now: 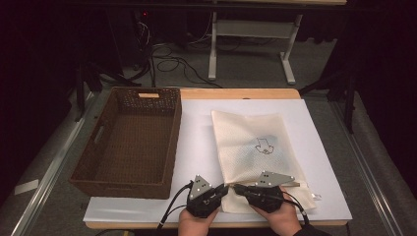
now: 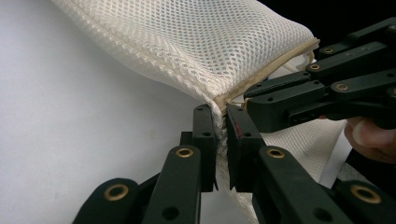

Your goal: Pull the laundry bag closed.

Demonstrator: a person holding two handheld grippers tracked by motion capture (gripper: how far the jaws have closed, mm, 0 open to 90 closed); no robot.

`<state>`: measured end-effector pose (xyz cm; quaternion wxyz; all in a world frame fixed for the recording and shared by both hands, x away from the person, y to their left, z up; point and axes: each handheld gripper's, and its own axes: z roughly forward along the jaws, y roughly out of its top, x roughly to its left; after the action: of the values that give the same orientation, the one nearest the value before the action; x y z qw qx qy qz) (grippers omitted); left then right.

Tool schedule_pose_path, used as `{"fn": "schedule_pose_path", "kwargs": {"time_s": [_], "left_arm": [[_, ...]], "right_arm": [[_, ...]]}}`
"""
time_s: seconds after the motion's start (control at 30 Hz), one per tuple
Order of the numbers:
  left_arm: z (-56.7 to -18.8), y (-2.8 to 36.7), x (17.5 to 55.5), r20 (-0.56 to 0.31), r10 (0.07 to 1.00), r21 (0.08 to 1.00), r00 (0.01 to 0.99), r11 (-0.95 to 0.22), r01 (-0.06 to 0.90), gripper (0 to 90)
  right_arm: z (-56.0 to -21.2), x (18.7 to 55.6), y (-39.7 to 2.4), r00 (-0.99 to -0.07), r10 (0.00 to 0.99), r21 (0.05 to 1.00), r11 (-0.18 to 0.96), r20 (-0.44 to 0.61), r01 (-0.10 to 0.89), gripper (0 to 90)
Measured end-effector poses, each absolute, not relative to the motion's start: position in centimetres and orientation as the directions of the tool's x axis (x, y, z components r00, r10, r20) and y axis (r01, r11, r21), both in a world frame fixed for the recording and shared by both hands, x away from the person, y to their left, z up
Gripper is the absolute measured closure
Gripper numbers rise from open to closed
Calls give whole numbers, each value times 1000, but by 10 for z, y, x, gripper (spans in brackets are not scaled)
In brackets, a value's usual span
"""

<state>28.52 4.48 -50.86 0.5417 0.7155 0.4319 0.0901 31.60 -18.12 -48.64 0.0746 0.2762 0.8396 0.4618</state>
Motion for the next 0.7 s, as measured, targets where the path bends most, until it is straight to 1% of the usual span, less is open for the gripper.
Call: {"fn": "schedule_pose_path", "kwargs": {"time_s": [0.13, 0.27, 0.53, 0.7], "left_arm": [[-506, 46, 285, -330, 721, 859, 610, -40, 511, 839], [-504, 52, 285, -357, 723, 853, 592, -7, 522, 844], [-502, 52, 284, -326, 739, 857, 590, -34, 514, 843], [-502, 55, 285, -327, 746, 855, 580, -28, 518, 843]], "right_arm": [[-484, 315, -181, -838, 533, 819, 425, 117, 386, 882], [-485, 318, -187, -823, 553, 813, 415, 131, 409, 882], [-484, 316, -191, -822, 560, 812, 430, 102, 394, 882], [-484, 318, -205, -804, 583, 809, 415, 113, 416, 881]]}}
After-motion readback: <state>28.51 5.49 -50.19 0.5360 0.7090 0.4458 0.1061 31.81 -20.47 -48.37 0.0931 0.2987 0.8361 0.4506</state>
